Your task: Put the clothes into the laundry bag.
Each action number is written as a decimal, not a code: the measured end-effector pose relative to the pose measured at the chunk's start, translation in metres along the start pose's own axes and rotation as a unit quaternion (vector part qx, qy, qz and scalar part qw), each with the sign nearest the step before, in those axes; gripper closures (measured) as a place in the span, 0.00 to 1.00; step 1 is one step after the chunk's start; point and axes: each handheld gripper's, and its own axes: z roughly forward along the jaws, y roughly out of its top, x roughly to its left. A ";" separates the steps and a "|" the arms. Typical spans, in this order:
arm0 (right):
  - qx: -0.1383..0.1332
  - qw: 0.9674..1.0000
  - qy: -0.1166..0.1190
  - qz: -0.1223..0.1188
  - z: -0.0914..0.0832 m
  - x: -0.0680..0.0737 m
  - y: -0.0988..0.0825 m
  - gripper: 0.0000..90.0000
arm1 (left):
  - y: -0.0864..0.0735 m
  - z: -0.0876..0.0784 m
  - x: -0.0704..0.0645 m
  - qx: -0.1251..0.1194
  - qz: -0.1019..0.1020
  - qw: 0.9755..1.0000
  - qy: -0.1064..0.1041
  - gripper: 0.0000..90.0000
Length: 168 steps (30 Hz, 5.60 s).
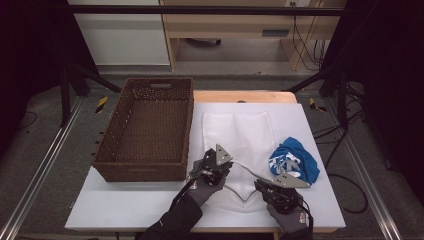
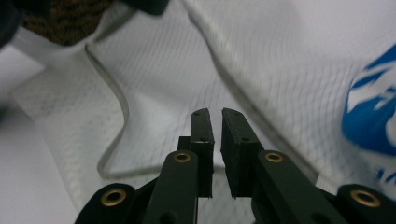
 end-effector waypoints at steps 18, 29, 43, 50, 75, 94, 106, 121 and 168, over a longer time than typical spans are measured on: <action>-0.028 0.999 -0.036 0.003 -0.014 -0.009 0.005 0.80 | 0.010 -0.012 -0.001 -0.032 -0.013 0.999 -0.005 0.97; -0.095 0.980 -0.171 0.024 -0.030 -0.058 0.049 0.17 | 0.003 -0.008 0.000 -0.028 -0.022 0.999 -0.009 0.97; -0.001 0.976 -0.209 0.063 0.001 -0.086 0.031 0.92 | 0.000 -0.010 0.003 -0.028 -0.031 0.999 -0.020 0.97; -0.045 0.979 -0.186 0.067 -0.022 -0.085 0.031 0.94 | 0.001 -0.007 0.002 -0.022 -0.032 0.999 -0.023 0.97; -0.004 0.998 0.026 -0.064 0.013 0.032 0.032 0.90 | 0.015 -0.007 -0.007 -0.024 -0.049 0.998 -0.022 0.98; -0.072 0.997 -0.010 -0.030 -0.020 0.013 0.042 0.42 | -0.003 -0.008 0.000 -0.024 -0.062 0.997 -0.025 0.97; 0.026 0.992 -0.115 0.036 0.015 -0.063 0.018 0.66 | -0.005 -0.008 0.002 -0.023 -0.063 0.997 -0.026 0.97; -0.074 0.996 0.037 -0.045 -0.028 0.010 0.042 0.87 | 0.009 -0.014 0.003 -0.031 -0.075 0.996 -0.025 0.98; -0.001 0.999 -0.012 -0.033 0.028 0.031 0.037 0.88 | 0.009 -0.030 -0.006 -0.059 -0.060 0.996 -0.038 0.98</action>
